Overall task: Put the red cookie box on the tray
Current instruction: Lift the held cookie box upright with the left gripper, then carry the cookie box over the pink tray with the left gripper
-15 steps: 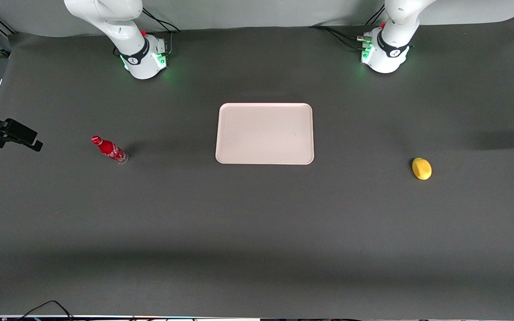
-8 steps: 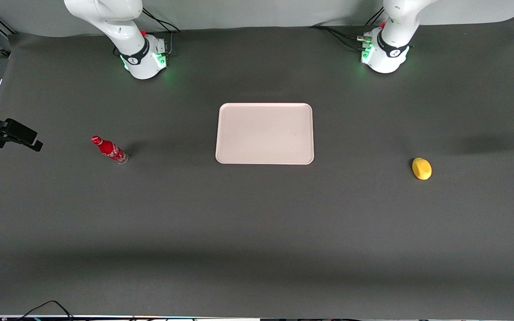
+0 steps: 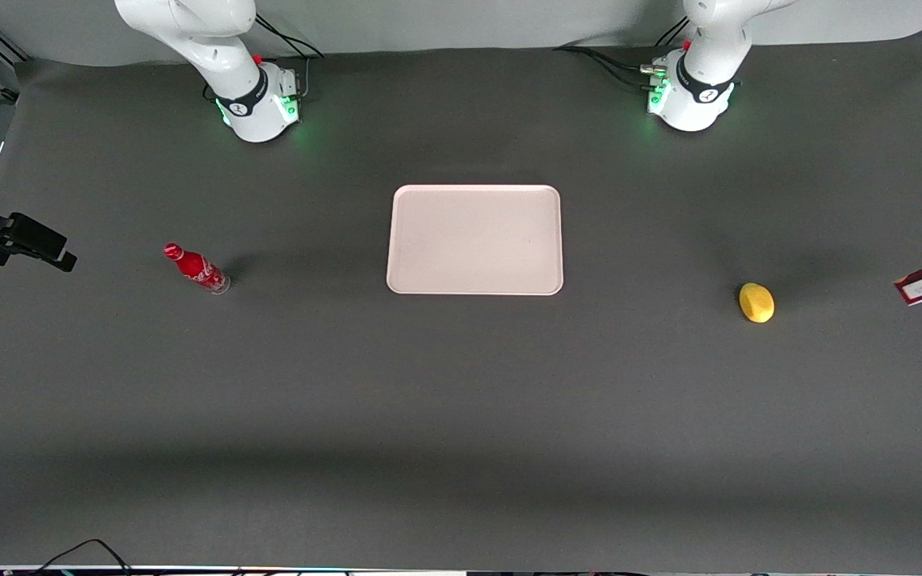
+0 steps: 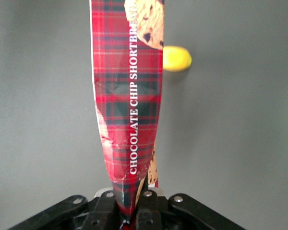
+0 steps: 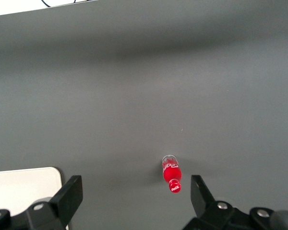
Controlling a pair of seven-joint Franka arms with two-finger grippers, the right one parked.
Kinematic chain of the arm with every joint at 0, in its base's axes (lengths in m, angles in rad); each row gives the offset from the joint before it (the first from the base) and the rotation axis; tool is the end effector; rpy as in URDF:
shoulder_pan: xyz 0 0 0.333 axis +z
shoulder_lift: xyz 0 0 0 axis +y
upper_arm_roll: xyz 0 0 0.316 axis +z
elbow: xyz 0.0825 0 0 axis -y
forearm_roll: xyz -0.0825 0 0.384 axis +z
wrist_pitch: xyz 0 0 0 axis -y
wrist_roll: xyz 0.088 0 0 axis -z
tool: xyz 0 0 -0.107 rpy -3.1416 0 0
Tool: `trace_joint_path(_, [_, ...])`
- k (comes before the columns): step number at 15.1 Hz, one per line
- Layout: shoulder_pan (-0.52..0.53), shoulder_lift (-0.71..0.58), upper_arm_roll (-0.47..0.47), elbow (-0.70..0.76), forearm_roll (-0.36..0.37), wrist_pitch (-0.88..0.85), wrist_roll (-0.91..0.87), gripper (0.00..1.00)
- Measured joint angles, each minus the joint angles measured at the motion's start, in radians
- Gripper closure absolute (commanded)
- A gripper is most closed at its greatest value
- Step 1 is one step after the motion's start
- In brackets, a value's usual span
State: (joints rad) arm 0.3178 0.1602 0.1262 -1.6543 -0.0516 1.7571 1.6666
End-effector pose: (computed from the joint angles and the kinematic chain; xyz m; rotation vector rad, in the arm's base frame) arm 0.5511 0.2521 0.5081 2.5292 -1.7539 -0.0019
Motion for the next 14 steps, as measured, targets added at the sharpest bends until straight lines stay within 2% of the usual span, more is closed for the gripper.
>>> trace_joint_path(5, [-0.168, -0.034, -0.028, 0.0, 0.012, -0.083, -0.458, 1.0])
trace_joint_path(11, [-0.24, -0.064, -0.208, 0.0, 0.026, -0.155, -1.076, 1.0])
trace_joint_path(14, [-0.257, -0.066, -0.343, 0.0, 0.026, -0.163, -1.416, 1.0])
